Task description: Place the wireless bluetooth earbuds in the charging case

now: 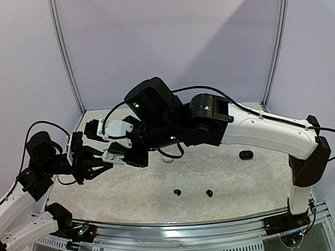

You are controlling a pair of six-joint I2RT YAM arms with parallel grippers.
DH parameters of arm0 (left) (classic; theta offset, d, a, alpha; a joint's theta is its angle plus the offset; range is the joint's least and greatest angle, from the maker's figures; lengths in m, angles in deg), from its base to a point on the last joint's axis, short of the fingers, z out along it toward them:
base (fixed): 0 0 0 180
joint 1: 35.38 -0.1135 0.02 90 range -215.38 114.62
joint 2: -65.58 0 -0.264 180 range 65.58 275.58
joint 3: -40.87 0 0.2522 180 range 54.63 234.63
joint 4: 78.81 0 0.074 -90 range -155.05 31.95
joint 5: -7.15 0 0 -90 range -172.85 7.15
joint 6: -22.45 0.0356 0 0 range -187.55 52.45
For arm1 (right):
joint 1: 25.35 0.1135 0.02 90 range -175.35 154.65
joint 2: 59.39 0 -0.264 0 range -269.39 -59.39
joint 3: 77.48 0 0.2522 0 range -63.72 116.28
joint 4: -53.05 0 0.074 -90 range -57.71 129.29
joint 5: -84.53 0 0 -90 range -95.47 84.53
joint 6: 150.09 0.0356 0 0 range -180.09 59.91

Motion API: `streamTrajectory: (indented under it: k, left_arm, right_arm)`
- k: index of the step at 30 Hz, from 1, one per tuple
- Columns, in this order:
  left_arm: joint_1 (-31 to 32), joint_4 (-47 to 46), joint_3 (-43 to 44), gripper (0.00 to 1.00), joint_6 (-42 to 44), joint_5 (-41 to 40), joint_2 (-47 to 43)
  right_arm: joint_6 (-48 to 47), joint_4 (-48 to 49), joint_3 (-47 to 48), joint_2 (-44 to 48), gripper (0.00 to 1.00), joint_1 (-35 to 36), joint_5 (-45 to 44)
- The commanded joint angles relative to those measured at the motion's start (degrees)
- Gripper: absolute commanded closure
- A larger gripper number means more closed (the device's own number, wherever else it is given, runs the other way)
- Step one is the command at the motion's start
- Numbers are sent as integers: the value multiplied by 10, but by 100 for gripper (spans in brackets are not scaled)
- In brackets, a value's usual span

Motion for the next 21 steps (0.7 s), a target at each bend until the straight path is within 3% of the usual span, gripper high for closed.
streamTrajectory:
  k: [1, 21]
  left_arm:
    - [10, 21, 17, 100, 11, -6, 2]
    - [17, -37, 11, 100, -76, -63, 7]
  right_arm:
    - [3, -17, 12, -18, 100, 0, -28]
    - [43, -12, 13, -43, 100, 0, -70]
